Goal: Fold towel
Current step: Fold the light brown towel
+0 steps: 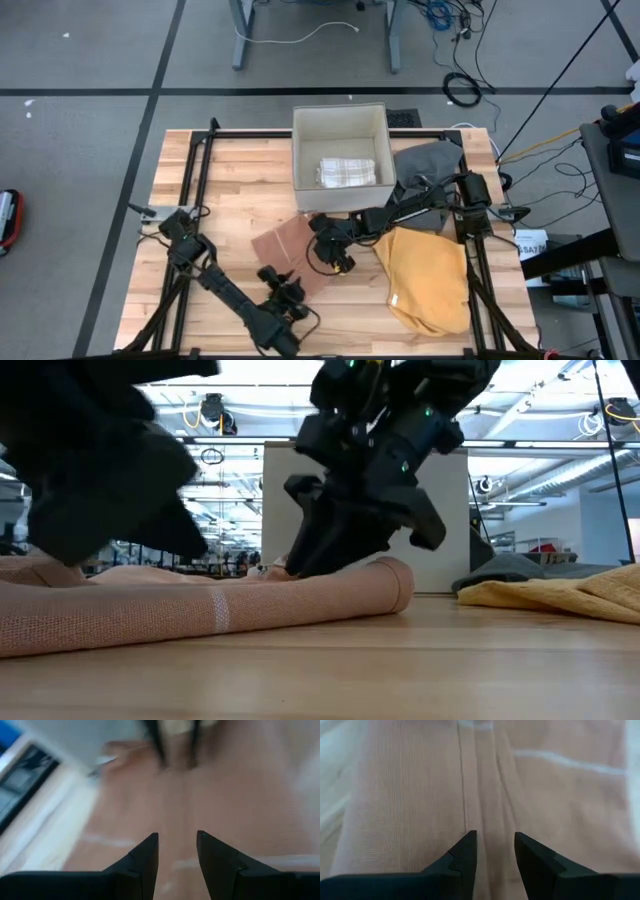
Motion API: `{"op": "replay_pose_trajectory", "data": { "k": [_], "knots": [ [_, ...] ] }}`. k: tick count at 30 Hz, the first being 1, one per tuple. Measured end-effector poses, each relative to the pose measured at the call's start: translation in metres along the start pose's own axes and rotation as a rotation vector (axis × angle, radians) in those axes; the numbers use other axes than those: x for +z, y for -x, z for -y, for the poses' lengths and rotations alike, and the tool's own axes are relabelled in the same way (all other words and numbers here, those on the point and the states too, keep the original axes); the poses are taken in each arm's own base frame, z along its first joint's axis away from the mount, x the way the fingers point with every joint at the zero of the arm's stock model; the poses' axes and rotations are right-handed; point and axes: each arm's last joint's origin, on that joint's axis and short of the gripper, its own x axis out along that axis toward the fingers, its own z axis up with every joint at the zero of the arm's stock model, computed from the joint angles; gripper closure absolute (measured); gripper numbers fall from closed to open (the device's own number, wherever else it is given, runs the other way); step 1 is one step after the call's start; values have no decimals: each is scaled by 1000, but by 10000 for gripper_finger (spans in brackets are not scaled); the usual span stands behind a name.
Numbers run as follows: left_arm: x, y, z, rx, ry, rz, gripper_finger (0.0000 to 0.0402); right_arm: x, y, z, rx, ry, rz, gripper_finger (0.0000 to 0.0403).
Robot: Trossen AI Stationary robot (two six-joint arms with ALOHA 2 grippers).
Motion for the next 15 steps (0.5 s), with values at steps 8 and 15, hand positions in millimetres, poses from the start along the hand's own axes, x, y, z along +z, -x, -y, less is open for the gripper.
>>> {"op": "replay_pose_trajectory", "data": {
  "k": [8, 15],
  "knots": [
    [20, -16, 21, -154, -163, 21, 262, -15, -20, -5, 53, -48, -61, 282],
    [25, -15, 22, -159, -230, 32, 262, -26, -17, -12, 125, -119, -184, 312]
  ]
}}
